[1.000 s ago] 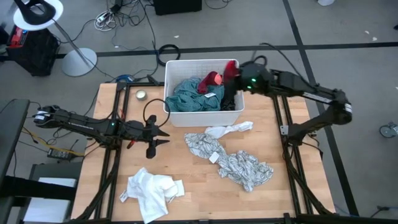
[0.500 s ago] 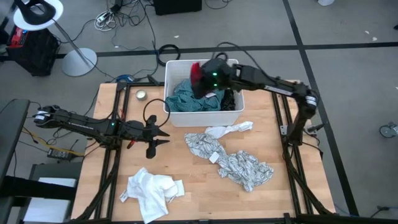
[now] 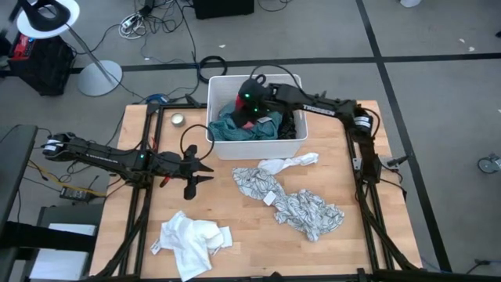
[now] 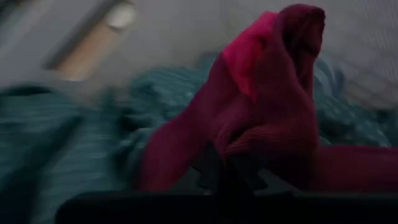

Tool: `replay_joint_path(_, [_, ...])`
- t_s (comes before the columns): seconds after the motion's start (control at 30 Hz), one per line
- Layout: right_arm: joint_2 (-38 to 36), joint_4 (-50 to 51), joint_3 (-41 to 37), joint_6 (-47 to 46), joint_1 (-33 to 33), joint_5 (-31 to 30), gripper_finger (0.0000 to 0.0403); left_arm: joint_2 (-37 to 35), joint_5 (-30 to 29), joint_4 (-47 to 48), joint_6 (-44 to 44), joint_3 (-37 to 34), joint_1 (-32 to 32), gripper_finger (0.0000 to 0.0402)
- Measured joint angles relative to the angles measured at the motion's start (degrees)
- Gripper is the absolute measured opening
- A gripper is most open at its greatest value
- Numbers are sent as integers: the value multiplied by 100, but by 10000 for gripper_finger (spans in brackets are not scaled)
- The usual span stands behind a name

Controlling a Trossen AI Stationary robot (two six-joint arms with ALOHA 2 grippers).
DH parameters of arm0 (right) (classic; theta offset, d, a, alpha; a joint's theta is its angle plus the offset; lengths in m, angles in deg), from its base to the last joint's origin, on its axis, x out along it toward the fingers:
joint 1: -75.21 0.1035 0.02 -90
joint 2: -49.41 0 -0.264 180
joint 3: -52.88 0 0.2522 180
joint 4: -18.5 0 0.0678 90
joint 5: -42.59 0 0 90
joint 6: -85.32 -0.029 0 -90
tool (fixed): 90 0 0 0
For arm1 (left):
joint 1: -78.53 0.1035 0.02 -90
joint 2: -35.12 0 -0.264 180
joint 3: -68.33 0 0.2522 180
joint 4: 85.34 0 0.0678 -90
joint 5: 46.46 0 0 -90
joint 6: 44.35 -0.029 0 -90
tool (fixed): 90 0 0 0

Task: Sort clothes
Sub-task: Put the red sock into the white laundry organizer

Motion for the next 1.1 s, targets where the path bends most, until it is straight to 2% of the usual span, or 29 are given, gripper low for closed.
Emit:
replay_joint_path(0.23, [603,640,7,-296,-225,30,4,1,-2,5,-1,0,0,126])
replay_joint_path(0.4, [1080,579,37,-169,-255,252,10,0,-3,4,0,0,0,126])
replay_joint_path(0.5, [1285,392,42,-53,-245,282,32,0,-5,7,0,0,0,126])
replay_joint_path(0.63, [1309,335,34,68,-240,308,80,0,-7,18,0,0,0,126])
replay_joint_path(0.9, [717,553,-33,420,-205,398,173,-2,-22,20,33,0,0,126])
replay_joint_path(1.1, [-179,522,-29,665,-116,312,208,0,-22,37,37,0,0,126])
